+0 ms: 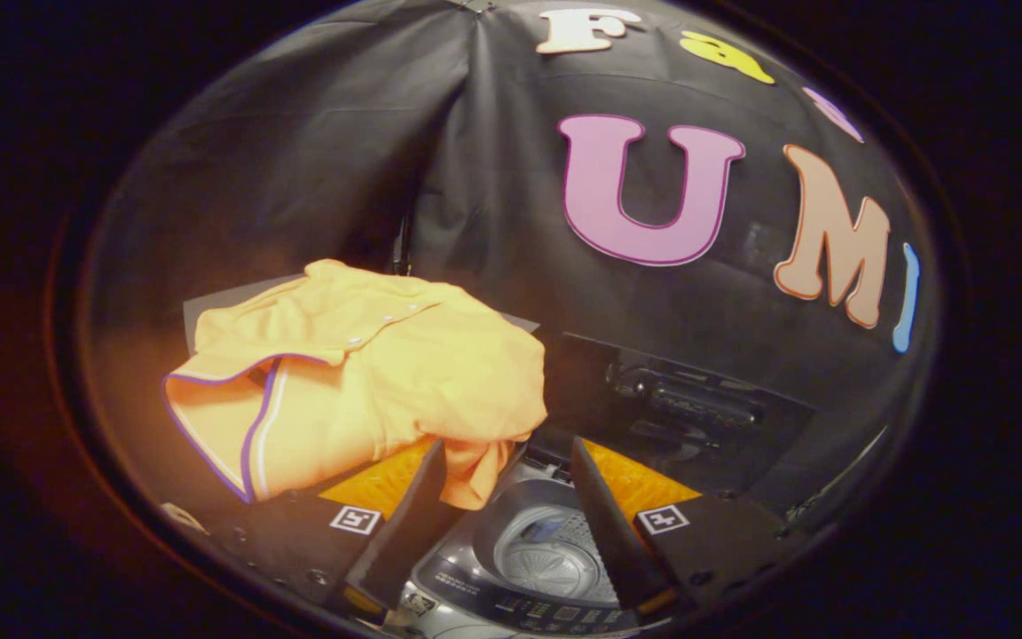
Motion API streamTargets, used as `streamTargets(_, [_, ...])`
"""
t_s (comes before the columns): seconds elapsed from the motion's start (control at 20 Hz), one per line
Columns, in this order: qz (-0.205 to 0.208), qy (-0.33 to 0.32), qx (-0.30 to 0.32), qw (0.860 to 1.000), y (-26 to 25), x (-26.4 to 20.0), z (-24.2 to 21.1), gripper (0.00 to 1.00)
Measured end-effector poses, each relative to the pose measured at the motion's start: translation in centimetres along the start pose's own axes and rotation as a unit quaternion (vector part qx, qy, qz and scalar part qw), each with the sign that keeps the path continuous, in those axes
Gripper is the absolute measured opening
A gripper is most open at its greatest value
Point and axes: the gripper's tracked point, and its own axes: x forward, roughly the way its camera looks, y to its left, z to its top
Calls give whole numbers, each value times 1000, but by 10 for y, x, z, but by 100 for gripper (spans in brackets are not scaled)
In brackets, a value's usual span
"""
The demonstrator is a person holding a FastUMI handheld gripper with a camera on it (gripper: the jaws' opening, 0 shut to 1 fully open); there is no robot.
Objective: Put the clothes into the washing machine and then close the washing machine lid.
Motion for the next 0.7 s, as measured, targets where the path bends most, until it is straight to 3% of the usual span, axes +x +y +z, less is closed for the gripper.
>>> streamTargets(0.25, [-26,18,-93,995,8,7,-19,96])
streamTargets(0.4, [-71,17,-137,988,-6,19,-11,97])
streamTargets(0.5, [-101,0,-141,985,-19,26,5,98])
streamTargets(0.6, [-94,3,-132,987,-17,33,7,98])
streamTargets(0.65, [-77,5,-119,990,-10,35,6,95])
streamTargets(0.7, [-64,3,-112,992,-4,37,7,77])
